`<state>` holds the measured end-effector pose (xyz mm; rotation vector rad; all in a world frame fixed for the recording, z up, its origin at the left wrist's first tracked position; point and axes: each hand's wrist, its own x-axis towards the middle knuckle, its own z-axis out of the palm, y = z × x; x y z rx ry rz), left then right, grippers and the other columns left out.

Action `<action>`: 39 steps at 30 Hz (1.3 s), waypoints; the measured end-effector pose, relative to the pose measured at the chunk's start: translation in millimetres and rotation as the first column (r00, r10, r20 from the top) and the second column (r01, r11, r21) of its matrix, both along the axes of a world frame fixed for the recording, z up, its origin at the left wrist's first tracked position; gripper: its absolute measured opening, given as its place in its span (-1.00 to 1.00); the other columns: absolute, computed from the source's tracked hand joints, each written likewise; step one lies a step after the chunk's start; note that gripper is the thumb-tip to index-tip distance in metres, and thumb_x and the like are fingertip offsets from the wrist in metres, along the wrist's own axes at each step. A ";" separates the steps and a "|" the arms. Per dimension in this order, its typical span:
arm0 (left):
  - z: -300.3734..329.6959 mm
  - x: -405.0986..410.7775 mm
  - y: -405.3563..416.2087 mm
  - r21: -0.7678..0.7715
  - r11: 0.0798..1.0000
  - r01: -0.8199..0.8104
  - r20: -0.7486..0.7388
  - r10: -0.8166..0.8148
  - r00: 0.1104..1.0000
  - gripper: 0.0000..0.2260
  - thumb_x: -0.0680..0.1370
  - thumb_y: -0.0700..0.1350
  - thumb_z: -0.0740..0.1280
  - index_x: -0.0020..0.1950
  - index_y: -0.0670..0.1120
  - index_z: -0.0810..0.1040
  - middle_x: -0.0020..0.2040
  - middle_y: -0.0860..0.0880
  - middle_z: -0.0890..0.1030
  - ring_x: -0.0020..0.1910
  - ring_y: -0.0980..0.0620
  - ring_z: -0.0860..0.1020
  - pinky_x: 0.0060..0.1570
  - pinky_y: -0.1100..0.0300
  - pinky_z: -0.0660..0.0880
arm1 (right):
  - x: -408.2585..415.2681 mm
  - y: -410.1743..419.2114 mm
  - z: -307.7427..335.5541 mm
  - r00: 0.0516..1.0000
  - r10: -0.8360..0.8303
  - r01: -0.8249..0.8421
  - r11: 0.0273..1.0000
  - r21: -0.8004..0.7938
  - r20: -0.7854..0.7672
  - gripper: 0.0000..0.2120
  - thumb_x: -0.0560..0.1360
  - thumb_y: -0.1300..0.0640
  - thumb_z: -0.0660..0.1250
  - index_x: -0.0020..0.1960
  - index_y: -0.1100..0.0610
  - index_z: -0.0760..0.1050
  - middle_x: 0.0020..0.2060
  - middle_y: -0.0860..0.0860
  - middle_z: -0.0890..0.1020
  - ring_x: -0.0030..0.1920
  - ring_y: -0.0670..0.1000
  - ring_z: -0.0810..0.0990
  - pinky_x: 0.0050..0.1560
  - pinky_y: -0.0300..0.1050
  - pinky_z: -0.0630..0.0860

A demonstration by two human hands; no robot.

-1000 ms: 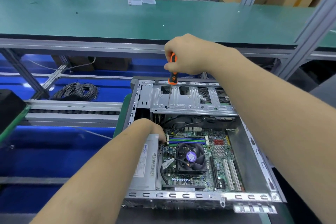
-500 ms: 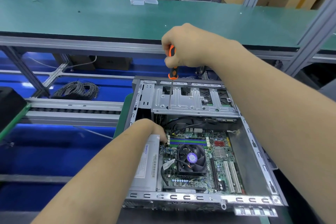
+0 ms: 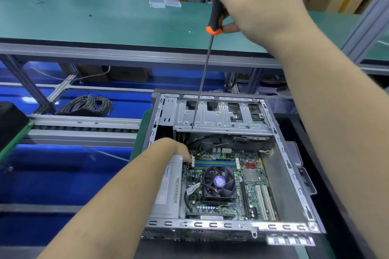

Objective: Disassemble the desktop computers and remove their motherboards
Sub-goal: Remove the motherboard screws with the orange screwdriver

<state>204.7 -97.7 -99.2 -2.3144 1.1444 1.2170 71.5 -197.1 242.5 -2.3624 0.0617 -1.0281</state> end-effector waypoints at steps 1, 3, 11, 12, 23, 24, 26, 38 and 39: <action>-1.3 0.7 0.1 -0.005 1.000 0.000 0.002 0.000 1.000 -0.51 0.66 0.05 0.13 0.52 -0.17 0.35 0.48 -0.13 0.42 0.22 -0.02 0.45 0.44 -0.02 0.34 | -4.8 -0.7 0.1 1.000 -0.005 0.005 1.000 -0.003 0.001 -0.65 0.55 -0.05 0.33 0.03 0.27 0.47 -0.03 0.23 0.61 0.02 0.15 0.62 0.02 0.08 0.60; -3.1 1.8 0.7 -0.001 1.000 0.013 0.003 -0.013 1.000 -0.53 0.65 0.04 0.13 0.50 -0.16 0.38 0.36 -0.07 0.48 0.12 0.02 0.36 0.38 0.03 0.33 | -13.2 -2.7 -4.7 0.999 -0.035 0.035 0.998 -0.049 -0.014 -0.69 0.53 -0.06 0.35 0.08 0.18 0.46 -0.04 0.10 0.59 0.03 0.08 0.60 0.06 0.05 0.56; -7.0 7.0 2.2 0.013 0.998 -0.056 -0.033 0.057 0.998 -0.51 0.59 0.06 0.16 0.49 -0.09 0.39 0.14 0.05 0.34 0.09 0.02 0.32 0.22 0.07 0.33 | -28.4 -7.7 -74.9 0.996 0.026 -0.011 0.985 0.173 -0.087 -0.70 0.49 0.09 0.46 0.14 0.10 0.44 -0.24 -0.03 0.56 -0.16 0.14 0.59 -0.09 0.15 0.62; -6.5 7.3 2.7 0.023 0.999 -0.045 -0.024 0.046 0.999 -0.48 0.60 0.07 0.16 0.53 -0.10 0.35 0.15 0.05 0.33 0.10 0.02 0.31 0.25 0.06 0.34 | -29.6 -7.0 -83.0 0.996 0.036 -0.022 0.985 0.174 -0.077 -0.70 0.48 0.09 0.46 0.13 0.08 0.43 -0.25 -0.02 0.57 -0.19 0.11 0.59 -0.11 0.13 0.62; -7.4 9.0 1.3 0.019 1.000 -0.008 -0.021 0.008 1.000 -0.46 0.63 0.06 0.16 0.59 -0.09 0.25 0.54 -0.10 0.34 0.16 0.07 0.32 0.48 -0.02 0.28 | -39.9 1.1 -131.3 0.985 0.165 -0.154 0.971 0.183 -0.045 -0.70 0.48 0.10 0.42 0.13 0.09 0.39 -0.25 0.14 0.59 -0.22 0.28 0.63 -0.14 0.19 0.59; -6.5 8.5 1.6 0.017 1.000 -0.011 -0.025 0.011 1.000 -0.46 0.63 0.06 0.16 0.58 -0.09 0.26 0.54 -0.10 0.34 0.16 0.06 0.32 0.46 -0.01 0.28 | -41.1 2.4 -134.4 0.985 0.168 -0.158 0.970 0.186 -0.039 -0.71 0.48 0.08 0.41 0.12 0.07 0.39 -0.25 0.13 0.59 -0.22 0.28 0.63 -0.16 0.18 0.59; -5.0 7.3 1.5 0.013 1.000 -0.016 -0.027 0.017 0.999 -0.47 0.63 0.05 0.17 0.58 -0.10 0.26 0.54 -0.10 0.35 0.16 0.06 0.33 0.44 -0.01 0.28 | -43.5 4.7 -141.0 0.987 0.157 -0.152 0.975 0.165 -0.020 -0.71 0.48 0.07 0.41 0.12 0.03 0.38 -0.24 0.09 0.59 -0.23 0.23 0.63 -0.18 0.16 0.57; -1.5 5.3 2.3 0.027 1.000 0.015 -0.026 -0.014 1.000 -0.45 0.62 0.07 0.18 0.56 -0.14 0.28 0.53 -0.12 0.36 0.30 0.02 0.42 0.46 -0.06 0.32 | -48.8 7.2 -154.6 0.993 0.114 -0.117 0.980 0.162 0.028 -0.70 0.47 0.02 0.41 0.12 -0.04 0.37 -0.23 -0.06 0.55 -0.25 0.15 0.64 -0.15 0.16 0.58; -1.5 5.5 2.3 0.024 1.000 0.013 -0.029 -0.012 1.000 -0.44 0.61 0.08 0.18 0.57 -0.13 0.28 0.52 -0.12 0.36 0.25 0.04 0.40 0.46 -0.05 0.32 | -48.9 7.1 -153.9 0.993 0.114 -0.117 0.979 0.165 0.028 -0.70 0.47 0.03 0.41 0.12 -0.03 0.37 -0.23 -0.06 0.55 -0.25 0.15 0.64 -0.15 0.16 0.58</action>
